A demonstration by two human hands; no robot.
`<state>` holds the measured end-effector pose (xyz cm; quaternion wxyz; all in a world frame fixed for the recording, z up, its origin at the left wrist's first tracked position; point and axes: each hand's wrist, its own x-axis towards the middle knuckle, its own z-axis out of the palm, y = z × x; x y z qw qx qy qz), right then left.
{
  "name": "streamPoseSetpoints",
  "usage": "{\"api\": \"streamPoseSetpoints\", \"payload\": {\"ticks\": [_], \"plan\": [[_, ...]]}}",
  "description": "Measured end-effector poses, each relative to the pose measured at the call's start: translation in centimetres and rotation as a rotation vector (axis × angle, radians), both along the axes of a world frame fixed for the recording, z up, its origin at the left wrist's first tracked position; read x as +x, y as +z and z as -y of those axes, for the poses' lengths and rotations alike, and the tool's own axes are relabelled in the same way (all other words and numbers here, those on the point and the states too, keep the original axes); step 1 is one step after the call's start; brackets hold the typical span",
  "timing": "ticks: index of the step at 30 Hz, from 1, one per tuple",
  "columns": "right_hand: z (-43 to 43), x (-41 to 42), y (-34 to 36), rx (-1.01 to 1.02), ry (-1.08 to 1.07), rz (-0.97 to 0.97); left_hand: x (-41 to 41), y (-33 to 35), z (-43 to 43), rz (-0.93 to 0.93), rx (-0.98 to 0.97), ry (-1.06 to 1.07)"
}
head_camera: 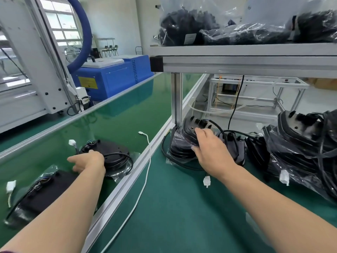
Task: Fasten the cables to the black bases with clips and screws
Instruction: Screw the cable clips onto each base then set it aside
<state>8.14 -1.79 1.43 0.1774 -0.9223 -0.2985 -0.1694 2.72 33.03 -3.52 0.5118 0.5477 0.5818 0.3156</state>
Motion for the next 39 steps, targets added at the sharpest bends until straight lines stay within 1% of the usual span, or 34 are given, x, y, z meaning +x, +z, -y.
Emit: {"api": "streamPoseSetpoints", "payload": {"ticks": [1,2,5,7,8,10,11,12,13,15,16,17,18,19,21,26,29,30,31,32,33,34,35,36,37,38,39], "plan": [[0.3,-0.4,0.0,0.007,0.024,0.015,-0.2,-0.3,-0.3,-0.051,0.040,-0.051],[0.6,-0.9,0.1,0.008,0.046,0.034,-0.5,-0.4,-0.2,-0.082,0.039,-0.084],[1.3,-2.4,0.4,0.000,0.106,0.129,-0.4,0.3,0.2,-0.164,0.064,-0.063],[1.8,-3.4,0.5,0.015,0.132,0.196,-0.5,1.4,1.3,-0.208,0.166,-0.035],[2.0,-3.9,0.5,0.018,0.141,0.221,-0.6,1.9,2.1,-0.203,0.272,-0.045],[2.5,-4.9,0.2,0.011,0.145,0.257,-0.5,3.3,4.5,-0.122,0.548,-0.153],[2.8,-5.4,0.1,0.003,0.144,0.276,-0.4,4.0,6.1,-0.039,0.643,-0.245],[3.1,-5.9,0.0,-0.008,0.147,0.291,-0.2,4.6,7.9,0.068,0.657,-0.364],[3.5,-6.6,-0.2,-0.020,0.151,0.309,-0.2,5.5,10.1,0.181,0.555,-0.508],[4.4,-8.0,-0.5,-0.051,0.155,0.342,-0.8,7.3,14.7,0.386,0.180,-0.769],[4.9,-8.8,-0.7,-0.069,0.154,0.362,-1.1,8.0,16.7,0.437,-0.006,-0.874],[5.5,-9.8,-1.1,-0.080,0.154,0.386,-1.4,8.5,18.3,0.443,-0.144,-0.981],[6.1,-10.8,-1.4,-0.089,0.157,0.409,-1.8,8.8,19.8,0.429,-0.228,-1.086],[6.8,-11.9,-1.9,-0.097,0.161,0.429,-2.1,8.9,21.1,0.412,-0.275,-1.180],[8.3,-13.9,-2.6,-0.117,0.149,0.443,-2.6,8.4,23.5,0.395,-0.293,-1.294],[12.1,-18.6,-3.5,-0.149,0.075,0.456,-4.1,6.1,27.7,0.429,-0.343,-1.317],[13.8,-20.9,-3.3,-0.202,0.077,0.394,-5.6,4.8,29.5,0.434,-0.386,-1.322],[14.7,-21.6,-3.3,-0.200,0.110,0.350,-6.1,4.4,29.9,0.427,-0.388,-1.339],[15.8,-22.2,-3.4,-0.188,0.155,0.261,-6.5,4.0,30.3,0.414,-0.388,-1.359],[16.8,-22.9,-3.4,-0.120,0.220,0.105,-7.0,3.6,30.5,0.405,-0.386,-1.380],[17.6,-23.4,-3.3,0.027,0.258,-0.050,-7.5,3.4,30.6,0.403,-0.395,-1.398],[18.1,-23.8,-3.3,0.231,0.252,-0.148,-7.9,3.2,30.6,0.407,-0.414,-1.408],[18.5,-23.8,-3.3,0.444,0.182,-0.183,-8.3,3.1,30.5,0.415,-0.439,-1.416],[18.8,-23.2,-3.4,0.609,0.030,-0.175,-8.6,3.0,30.5,0.417,-0.458,-1.422],[19.1,-22.1,-3.3,0.712,-0.165,-0.212,-8.9,3.0,30.4,0.418,-0.472,-1.429],[19.1,-20.6,-2.9,0.786,-0.341,-0.380,-9.2,3.0,30.4,0.417,-0.483,-1.440],[18.9,-18.9,-2.5,0.881,-0.449,-0.653,-9.5,3.0,30.5,0.414,-0.495,-1.457]]}}
